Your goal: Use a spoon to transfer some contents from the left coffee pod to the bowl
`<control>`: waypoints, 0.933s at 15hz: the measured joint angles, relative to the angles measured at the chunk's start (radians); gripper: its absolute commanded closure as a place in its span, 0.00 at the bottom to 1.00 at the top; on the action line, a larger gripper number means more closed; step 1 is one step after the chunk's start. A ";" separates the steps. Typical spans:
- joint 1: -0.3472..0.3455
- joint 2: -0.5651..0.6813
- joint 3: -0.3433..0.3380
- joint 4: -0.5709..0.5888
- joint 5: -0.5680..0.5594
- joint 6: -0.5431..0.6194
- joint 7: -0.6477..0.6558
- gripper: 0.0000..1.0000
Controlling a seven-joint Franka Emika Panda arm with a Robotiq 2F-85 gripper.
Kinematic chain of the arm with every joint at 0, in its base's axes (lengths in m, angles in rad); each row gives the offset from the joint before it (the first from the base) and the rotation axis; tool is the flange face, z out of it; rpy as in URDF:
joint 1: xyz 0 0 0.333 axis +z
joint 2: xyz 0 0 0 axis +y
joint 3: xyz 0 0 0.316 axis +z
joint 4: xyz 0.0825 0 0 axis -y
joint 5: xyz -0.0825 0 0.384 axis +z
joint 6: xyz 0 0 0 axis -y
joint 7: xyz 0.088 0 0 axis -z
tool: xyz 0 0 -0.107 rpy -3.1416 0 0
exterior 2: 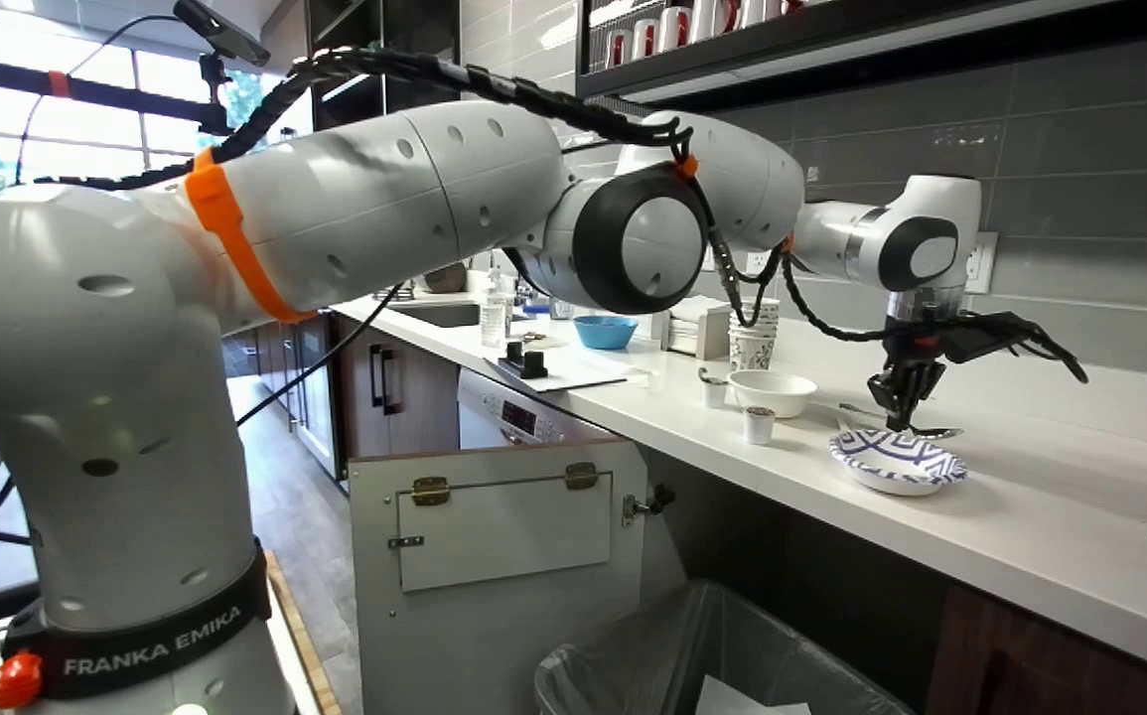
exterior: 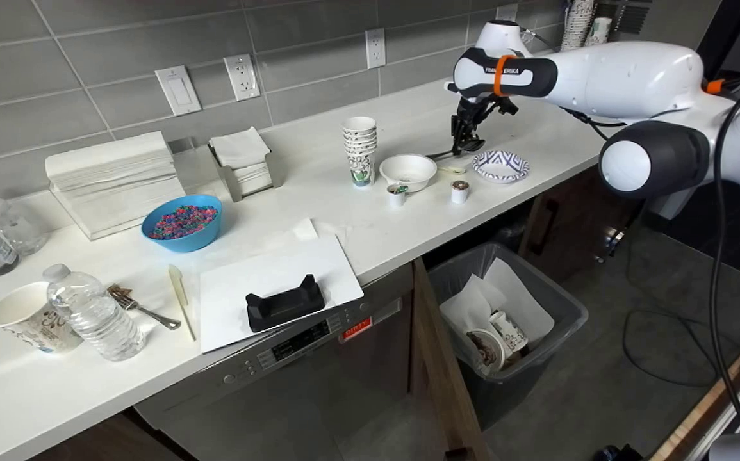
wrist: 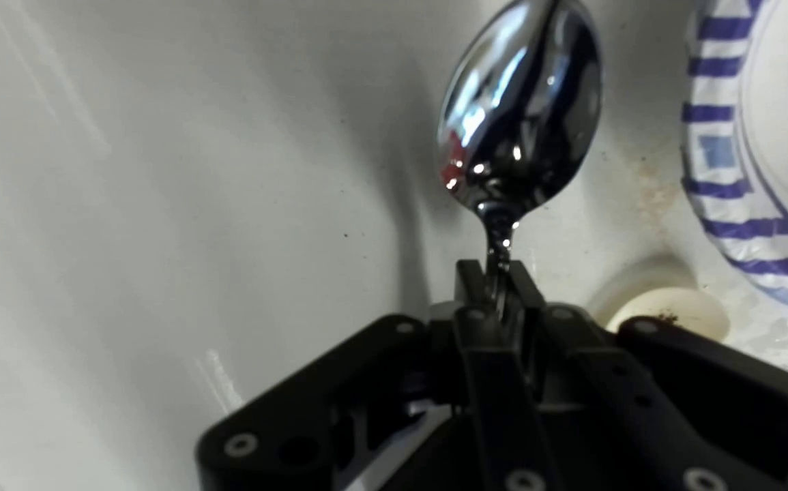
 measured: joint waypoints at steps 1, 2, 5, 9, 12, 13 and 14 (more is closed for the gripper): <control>0.000 0.001 0.000 0.001 0.000 0.000 0.000 0.98; 0.001 0.003 0.000 0.002 0.000 -0.002 0.000 0.98; 0.001 0.008 0.000 0.003 0.000 -0.018 0.000 0.98; 0.001 0.008 0.000 0.004 0.000 -0.037 0.000 0.98; 0.001 0.009 0.000 0.004 0.000 -0.039 0.000 0.98; 0.001 0.009 0.000 0.004 0.000 -0.039 0.000 0.98; 0.001 0.009 0.000 0.004 0.000 -0.039 0.000 0.97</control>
